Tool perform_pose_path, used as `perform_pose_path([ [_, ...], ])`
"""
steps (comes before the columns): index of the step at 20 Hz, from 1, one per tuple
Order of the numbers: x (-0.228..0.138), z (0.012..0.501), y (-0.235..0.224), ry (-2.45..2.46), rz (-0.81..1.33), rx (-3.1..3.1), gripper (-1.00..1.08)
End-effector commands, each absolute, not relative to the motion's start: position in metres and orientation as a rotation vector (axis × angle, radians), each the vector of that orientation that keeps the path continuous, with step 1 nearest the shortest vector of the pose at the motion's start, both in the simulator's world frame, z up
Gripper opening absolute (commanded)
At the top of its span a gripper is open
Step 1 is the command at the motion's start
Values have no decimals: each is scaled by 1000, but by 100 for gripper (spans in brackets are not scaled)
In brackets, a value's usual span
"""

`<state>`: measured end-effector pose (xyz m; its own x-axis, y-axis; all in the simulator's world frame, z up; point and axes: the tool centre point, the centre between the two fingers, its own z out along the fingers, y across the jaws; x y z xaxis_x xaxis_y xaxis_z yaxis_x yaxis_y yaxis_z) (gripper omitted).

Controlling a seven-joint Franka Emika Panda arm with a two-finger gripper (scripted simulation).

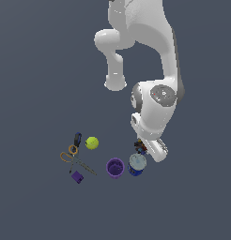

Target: Pick up a designated object from a clutter of objects.

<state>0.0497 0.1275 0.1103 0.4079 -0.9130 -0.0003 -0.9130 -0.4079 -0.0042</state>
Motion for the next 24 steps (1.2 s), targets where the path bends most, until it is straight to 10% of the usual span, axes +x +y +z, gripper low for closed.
perform_pose_path([
  [1,46,134,109,1707,-5,-2631,-100],
  [24,17,353,-61,1709,1,-2633,-100],
])
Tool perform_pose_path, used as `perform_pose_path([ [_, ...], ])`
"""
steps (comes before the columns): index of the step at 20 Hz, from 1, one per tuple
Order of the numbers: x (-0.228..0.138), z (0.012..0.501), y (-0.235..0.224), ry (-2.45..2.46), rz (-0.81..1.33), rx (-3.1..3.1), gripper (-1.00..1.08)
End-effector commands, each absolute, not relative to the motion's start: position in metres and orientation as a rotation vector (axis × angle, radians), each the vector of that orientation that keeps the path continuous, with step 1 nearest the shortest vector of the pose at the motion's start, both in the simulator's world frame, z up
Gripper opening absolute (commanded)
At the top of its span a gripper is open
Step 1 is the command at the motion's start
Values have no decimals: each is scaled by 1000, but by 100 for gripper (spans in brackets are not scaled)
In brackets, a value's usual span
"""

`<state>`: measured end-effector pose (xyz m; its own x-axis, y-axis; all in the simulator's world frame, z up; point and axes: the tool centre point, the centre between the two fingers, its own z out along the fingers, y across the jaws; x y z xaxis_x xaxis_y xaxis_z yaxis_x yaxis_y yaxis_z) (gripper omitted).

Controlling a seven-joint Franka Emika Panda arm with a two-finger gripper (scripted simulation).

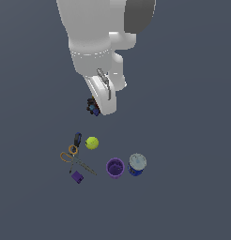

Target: Pick up a designated object from a clutter of objects.

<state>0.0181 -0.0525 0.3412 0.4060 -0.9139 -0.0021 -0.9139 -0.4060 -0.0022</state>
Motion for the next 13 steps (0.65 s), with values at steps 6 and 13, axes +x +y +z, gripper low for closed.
perform_pose_path([
  [6,15,384,-85,1710,1,-2634,-100],
  [13,15,396,-95,1710,0,-2635,-100],
])
